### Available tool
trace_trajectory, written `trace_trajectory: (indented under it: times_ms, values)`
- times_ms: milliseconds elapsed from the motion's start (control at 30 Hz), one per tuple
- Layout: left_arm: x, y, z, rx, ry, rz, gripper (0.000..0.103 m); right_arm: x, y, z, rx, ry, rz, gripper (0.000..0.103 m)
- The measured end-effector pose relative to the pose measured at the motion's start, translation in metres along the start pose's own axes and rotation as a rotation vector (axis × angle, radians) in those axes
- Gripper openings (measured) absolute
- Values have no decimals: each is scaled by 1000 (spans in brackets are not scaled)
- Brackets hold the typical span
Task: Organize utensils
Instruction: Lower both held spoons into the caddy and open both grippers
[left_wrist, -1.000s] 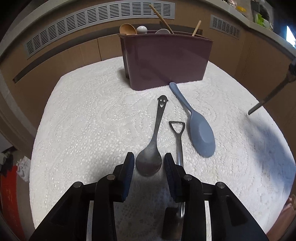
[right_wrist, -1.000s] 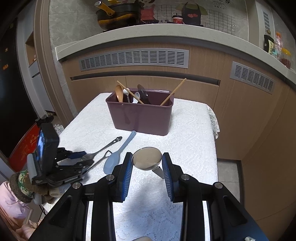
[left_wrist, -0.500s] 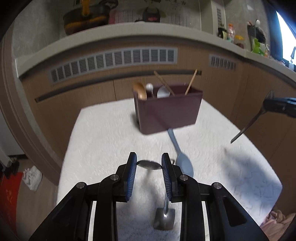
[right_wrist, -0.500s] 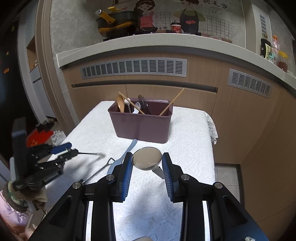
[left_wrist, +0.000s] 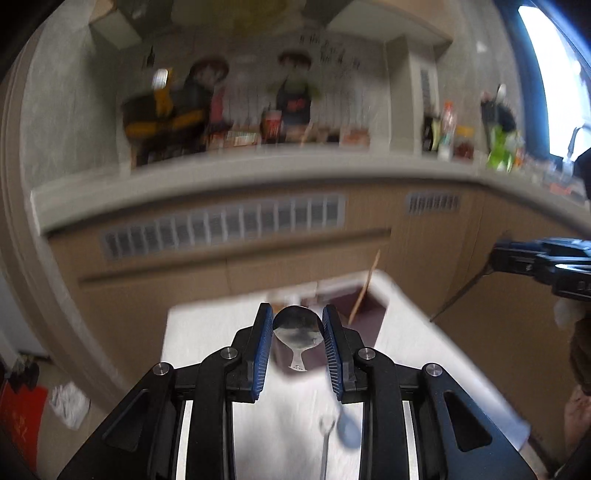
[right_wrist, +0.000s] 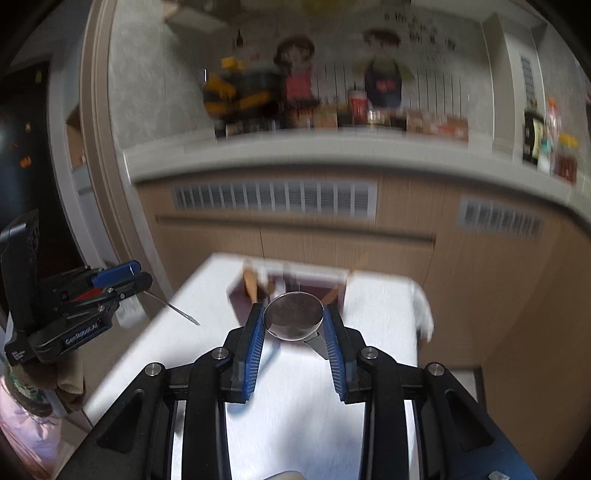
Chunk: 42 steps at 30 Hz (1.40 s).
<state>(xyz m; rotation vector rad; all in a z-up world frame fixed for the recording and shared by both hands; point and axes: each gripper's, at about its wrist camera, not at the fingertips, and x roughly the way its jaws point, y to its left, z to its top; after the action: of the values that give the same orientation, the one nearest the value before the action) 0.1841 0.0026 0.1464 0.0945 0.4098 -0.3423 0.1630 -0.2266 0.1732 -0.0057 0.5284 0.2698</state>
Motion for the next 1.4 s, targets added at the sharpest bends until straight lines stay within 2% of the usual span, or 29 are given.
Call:
trace_trajectory:
  times_ms: [133, 267, 333, 500, 567, 700, 800, 867, 933, 1000, 1067, 1133, 1167, 1233, 1300, 1400]
  values:
    - [-4, 3, 57, 3, -84, -37, 28, -10, 2, 56, -32, -91, -19, 29]
    - [21, 9, 83, 4, -92, -56, 28, 12, 1, 82, -39, -78, -12, 29]
    - [39, 12, 87, -3, -66, -70, 28, 31, -2, 88, -31, -51, 1, 29]
    - [96, 20, 76, -25, 49, -90, 28, 92, -13, 87, 10, 76, 17, 29]
    - [120, 26, 64, -56, 116, -114, 28, 117, -15, 79, 32, 138, 41, 29]
    - [156, 33, 42, -96, 199, -115, 28, 165, -19, 59, 69, 262, 68, 29]
    - [185, 35, 25, -122, 274, -128, 33, 195, -23, 46, 86, 332, 71, 31]
    - [199, 37, 15, -150, 315, -135, 39, 211, -25, 36, 97, 381, 82, 39]
    - [205, 41, 7, -188, 326, -134, 42, 217, -30, 27, 110, 378, 47, 54]
    - [200, 45, 2, -209, 311, -124, 42, 211, -33, 20, 92, 333, -23, 54]
    - [193, 49, -1, -223, 289, -109, 48, 197, -32, 14, 63, 265, -79, 56]
    - [176, 51, -7, -227, 258, -89, 61, 177, -29, 2, 41, 194, -103, 72]
    - [171, 52, -11, -225, 250, -81, 61, 170, -28, -3, 35, 171, -111, 77]
    - [155, 51, -24, -210, 243, -63, 62, 153, -21, -19, 11, 118, -148, 95]
    - [142, 51, -36, -197, 246, -35, 64, 139, -13, -39, -17, 93, -156, 102]
    - [124, 48, -64, -167, 275, 12, 73, 134, -8, -64, -16, 118, -152, 102]
